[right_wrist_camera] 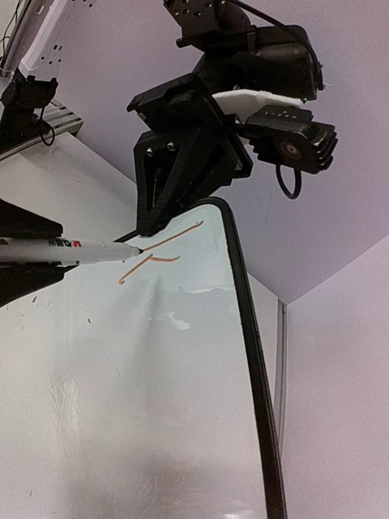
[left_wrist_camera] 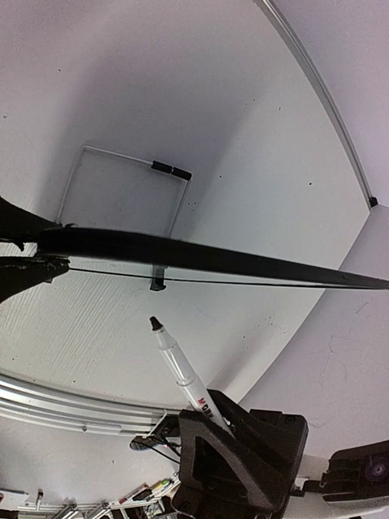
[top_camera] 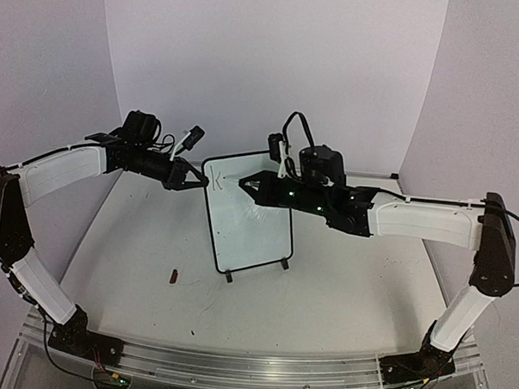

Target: Write a sentence on the whiteboard

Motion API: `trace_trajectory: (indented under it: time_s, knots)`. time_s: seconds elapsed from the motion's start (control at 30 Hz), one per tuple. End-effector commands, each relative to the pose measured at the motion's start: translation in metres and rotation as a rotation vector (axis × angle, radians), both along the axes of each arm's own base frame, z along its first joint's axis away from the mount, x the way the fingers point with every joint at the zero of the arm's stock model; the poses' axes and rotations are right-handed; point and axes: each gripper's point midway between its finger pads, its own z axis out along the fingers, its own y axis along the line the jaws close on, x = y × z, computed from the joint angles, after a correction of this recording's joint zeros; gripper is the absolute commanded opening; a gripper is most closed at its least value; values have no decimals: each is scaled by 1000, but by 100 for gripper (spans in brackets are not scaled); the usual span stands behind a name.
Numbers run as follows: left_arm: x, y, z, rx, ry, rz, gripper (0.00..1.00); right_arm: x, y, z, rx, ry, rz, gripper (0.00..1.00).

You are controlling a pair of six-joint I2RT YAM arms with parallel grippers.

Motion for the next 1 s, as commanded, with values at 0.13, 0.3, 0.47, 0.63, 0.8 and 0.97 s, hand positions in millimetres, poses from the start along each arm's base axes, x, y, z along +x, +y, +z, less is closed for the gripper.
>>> trace_trajectory:
  time_s: [0.13,0.3,0.47,0.63,0.8,0.97]
  knots:
    - [-3,5,0,32,-49,3,0,14,6,12,17,-31,-38,0]
    - [-2,5,0,31,-51,3,0,19,5,7,0,-26,-61,0]
    - [-3,5,0,32,-50,1,0,23,4,0,-22,-12,-84,0]
    - [-3,5,1,32,-56,1,0,27,-1,-4,-35,0,-117,0]
    - [-3,5,1,32,-54,1,0,28,-10,-2,-38,-6,-155,0]
    - [-3,5,1,33,-54,1,0,28,-15,4,-32,-14,-174,0]
